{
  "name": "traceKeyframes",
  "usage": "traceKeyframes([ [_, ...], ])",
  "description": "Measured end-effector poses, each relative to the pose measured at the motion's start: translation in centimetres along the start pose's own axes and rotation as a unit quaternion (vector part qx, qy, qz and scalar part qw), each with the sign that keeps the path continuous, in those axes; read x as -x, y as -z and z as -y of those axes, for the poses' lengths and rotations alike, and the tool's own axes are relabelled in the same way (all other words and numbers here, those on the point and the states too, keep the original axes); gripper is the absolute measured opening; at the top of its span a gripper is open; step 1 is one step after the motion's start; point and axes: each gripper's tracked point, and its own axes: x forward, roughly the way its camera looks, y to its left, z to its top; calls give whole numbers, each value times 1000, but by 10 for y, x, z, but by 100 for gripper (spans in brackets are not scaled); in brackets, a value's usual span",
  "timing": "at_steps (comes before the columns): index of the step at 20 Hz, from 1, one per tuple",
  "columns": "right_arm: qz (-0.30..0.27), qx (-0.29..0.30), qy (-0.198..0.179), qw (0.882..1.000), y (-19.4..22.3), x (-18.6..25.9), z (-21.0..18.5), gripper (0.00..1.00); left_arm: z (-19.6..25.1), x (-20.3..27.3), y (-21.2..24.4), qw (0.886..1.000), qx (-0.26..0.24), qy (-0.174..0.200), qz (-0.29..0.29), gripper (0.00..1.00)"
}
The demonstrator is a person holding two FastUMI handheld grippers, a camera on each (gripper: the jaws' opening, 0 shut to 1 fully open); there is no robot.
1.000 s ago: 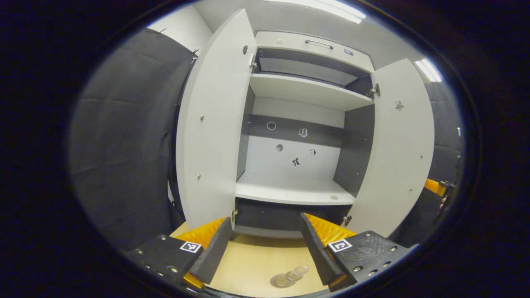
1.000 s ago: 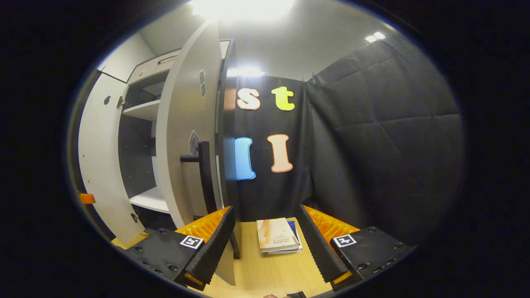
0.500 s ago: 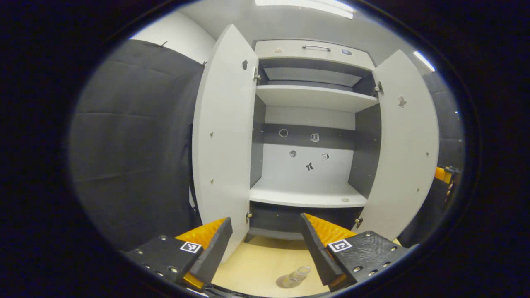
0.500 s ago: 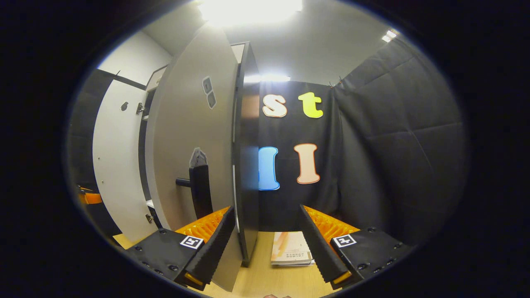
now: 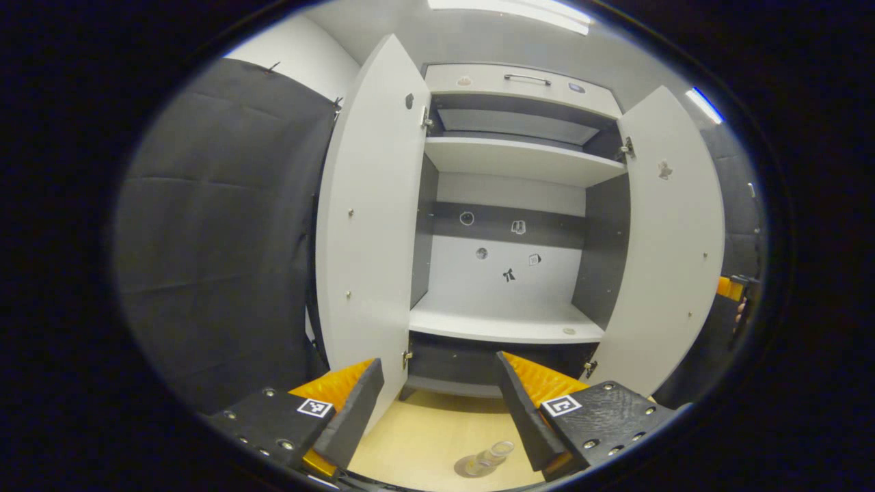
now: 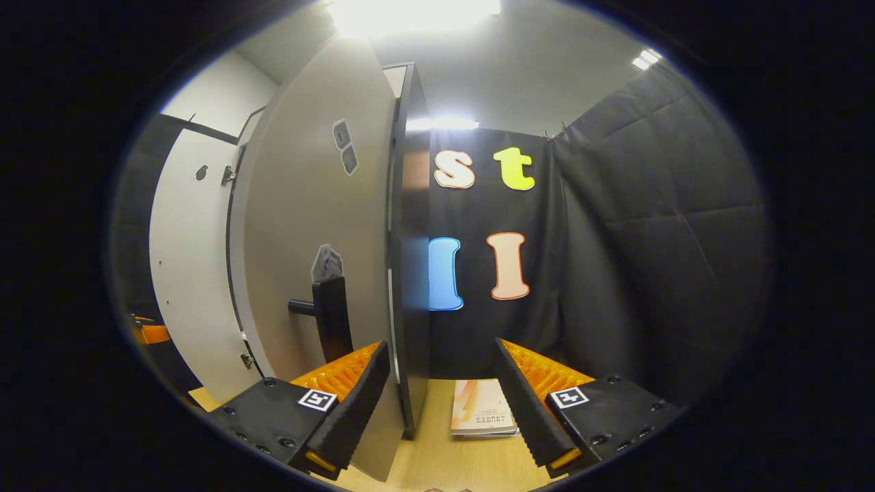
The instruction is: Grasp the bottle in the cabinet with the left hand and place it on the coaster, then close the right door with the right hand and the left door with the left hand.
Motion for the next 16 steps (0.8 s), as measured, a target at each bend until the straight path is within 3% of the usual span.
traceKeyframes([
  [5, -2, -22, 10, 1000, 2, 2, -22, 97, -7, -12, -1, 1000, -1, 24, -2, 94],
  [16, -16, -68, -26, 997, 9, -22, -128, 97, -24, -20, 10, 998, -7, 66, -22, 94],
])
